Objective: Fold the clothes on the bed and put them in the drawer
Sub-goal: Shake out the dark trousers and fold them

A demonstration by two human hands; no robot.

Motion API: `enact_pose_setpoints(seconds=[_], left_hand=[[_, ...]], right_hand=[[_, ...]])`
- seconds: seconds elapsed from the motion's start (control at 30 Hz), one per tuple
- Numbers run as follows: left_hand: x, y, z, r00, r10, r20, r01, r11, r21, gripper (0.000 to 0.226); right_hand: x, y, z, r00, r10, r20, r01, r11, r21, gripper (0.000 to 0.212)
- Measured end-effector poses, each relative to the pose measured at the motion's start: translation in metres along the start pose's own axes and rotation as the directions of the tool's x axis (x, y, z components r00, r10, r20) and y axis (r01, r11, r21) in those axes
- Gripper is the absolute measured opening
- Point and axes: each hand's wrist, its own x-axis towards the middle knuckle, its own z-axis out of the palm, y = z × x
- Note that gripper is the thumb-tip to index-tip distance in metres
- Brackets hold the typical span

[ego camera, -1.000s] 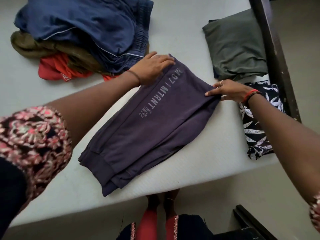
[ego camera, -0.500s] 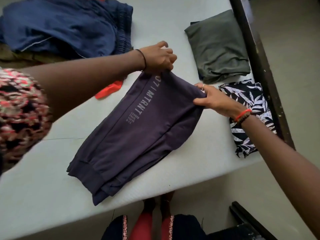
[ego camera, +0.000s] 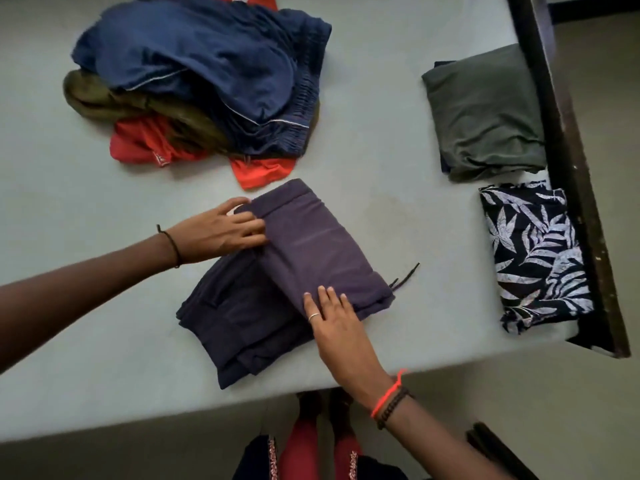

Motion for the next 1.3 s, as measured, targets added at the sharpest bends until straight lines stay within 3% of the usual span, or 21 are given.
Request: enact_pose_setpoints(seconds=[0.1, 0.17, 0.23, 0.27, 0.33, 0.4, 0.47, 0.5, 0.57, 0.6, 0.67, 0.8, 0.97, 1.13, 1.3], left_hand=[[-0.021, 0.021, 0.025, 0.993, -0.108, 0.049, 0.111, 0.991, -0.073, 0.052], [-0.021, 0.027, 0.029, 0.985, -0.164, 0.056, 0.169, 0.979, -0.116, 0.044], [-0.012, 0.023, 0.022, 0.974, -0.221, 0.051, 0.226, 0.963, -0.147, 0.035], [-0.003, 0.017, 0.018, 0.969, -0.243, 0.043, 0.247, 0.955, -0.165, 0.035], [0.024, 0.001, 0.012, 0.973, -0.231, 0.017, 0.230, 0.954, -0.192, 0.039], [0.061, -0.018, 0.008, 0.989, -0.146, 0.036, 0.151, 0.966, -0.212, 0.040], [0.104, -0.030, -0.003, 0.953, -0.054, 0.297, 0.127, 0.965, -0.229, 0.061], [0.123, -0.033, -0.008, 0.877, -0.003, 0.480, 0.125, 0.967, -0.222, 0.078], [0.154, -0.035, -0.013, 0.724, 0.079, 0.685, 0.065, 0.981, -0.182, 0.096], [0.166, -0.034, -0.013, 0.691, 0.097, 0.716, 0.035, 0.985, -0.168, 0.098], [0.179, -0.032, -0.013, 0.672, 0.098, 0.734, 0.015, 0.989, -0.145, 0.096], [0.188, -0.028, -0.013, 0.656, 0.079, 0.750, 0.032, 0.991, -0.133, 0.077], [0.179, -0.037, -0.016, 0.716, 0.068, 0.695, -0.002, 0.996, -0.094, 0.061], [0.180, -0.060, -0.039, 0.812, -0.003, 0.584, -0.005, 1.000, 0.013, 0.057], [0.194, -0.083, -0.079, 0.923, -0.080, 0.376, 0.056, 0.996, 0.074, 0.052]], right_hand=[[0.002, -0.006, 0.014, 0.996, -0.038, 0.081, 0.040, 0.999, -0.012, 0.031], [0.007, 0.006, 0.011, 1.000, -0.011, -0.003, 0.011, 0.986, 0.166, 0.034], [0.019, 0.027, -0.003, 0.980, 0.147, -0.131, -0.095, 0.936, 0.339, 0.031], [0.025, 0.041, -0.009, 0.961, 0.249, -0.116, -0.180, 0.889, 0.421, 0.034], [0.040, 0.072, -0.014, 0.911, 0.411, 0.049, -0.368, 0.752, 0.547, 0.049], [0.052, 0.095, -0.016, 0.836, 0.438, 0.330, -0.541, 0.558, 0.630, 0.059], [0.061, 0.106, -0.016, 0.771, 0.356, 0.529, -0.637, 0.399, 0.660, 0.057], [0.065, 0.110, -0.017, 0.762, 0.322, 0.562, -0.648, 0.378, 0.661, 0.056], [0.072, 0.114, -0.017, 0.759, 0.279, 0.588, -0.649, 0.396, 0.650, 0.061], [0.075, 0.115, -0.016, 0.758, 0.261, 0.598, -0.646, 0.426, 0.633, 0.064], [0.078, 0.113, -0.014, 0.753, 0.207, 0.625, -0.640, 0.455, 0.619, 0.060], [0.071, 0.114, -0.013, 0.760, 0.095, 0.643, -0.624, 0.386, 0.679, 0.035], [0.071, 0.128, -0.027, 0.802, 0.029, 0.597, -0.565, 0.362, 0.742, 0.021], [0.094, 0.153, -0.067, 0.862, 0.082, 0.501, -0.472, 0.492, 0.732, 0.025], [0.120, 0.191, -0.122, 0.903, 0.160, 0.400, -0.403, 0.641, 0.654, 0.031]])
